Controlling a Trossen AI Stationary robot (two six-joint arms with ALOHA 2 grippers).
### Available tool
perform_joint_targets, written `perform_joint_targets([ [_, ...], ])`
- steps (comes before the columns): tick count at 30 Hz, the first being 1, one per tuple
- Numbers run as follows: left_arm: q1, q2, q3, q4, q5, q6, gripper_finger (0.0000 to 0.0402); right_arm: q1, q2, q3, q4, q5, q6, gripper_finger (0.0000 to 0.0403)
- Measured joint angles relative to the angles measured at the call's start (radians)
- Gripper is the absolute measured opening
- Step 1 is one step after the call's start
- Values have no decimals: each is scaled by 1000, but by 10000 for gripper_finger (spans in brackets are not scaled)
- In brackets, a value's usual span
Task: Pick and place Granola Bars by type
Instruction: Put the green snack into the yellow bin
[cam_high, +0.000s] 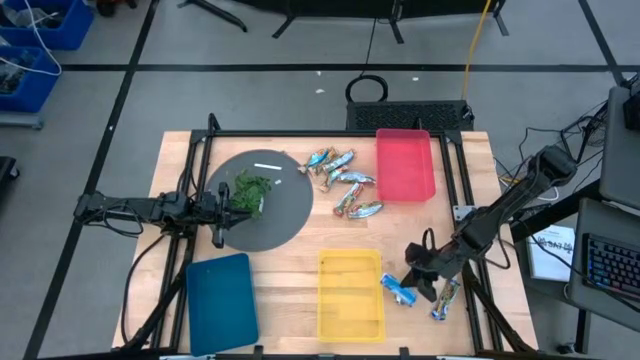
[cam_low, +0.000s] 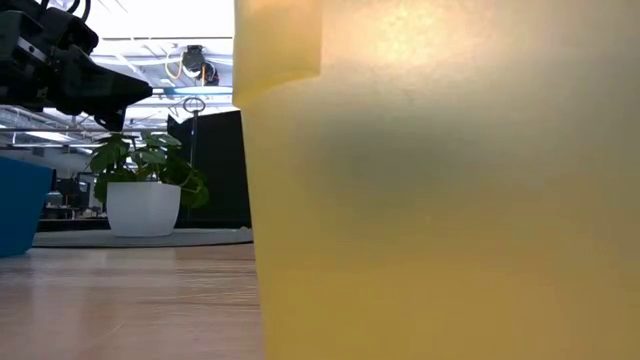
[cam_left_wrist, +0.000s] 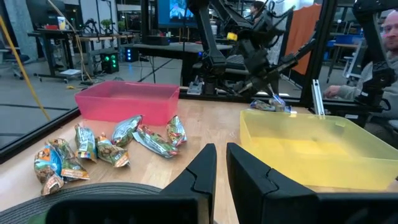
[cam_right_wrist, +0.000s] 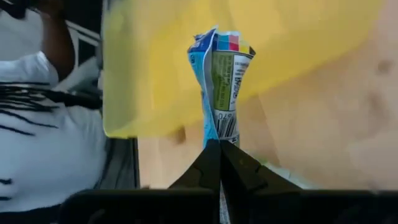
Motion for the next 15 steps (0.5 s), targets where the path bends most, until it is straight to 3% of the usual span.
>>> perform_joint_targets([
  [8,0,0,0,0,0,-1,47,-76,-155,0,35,196,-332,0],
  [15,0,0,0,0,0,-2,47,-341,-317,1,38,199,-653,0],
])
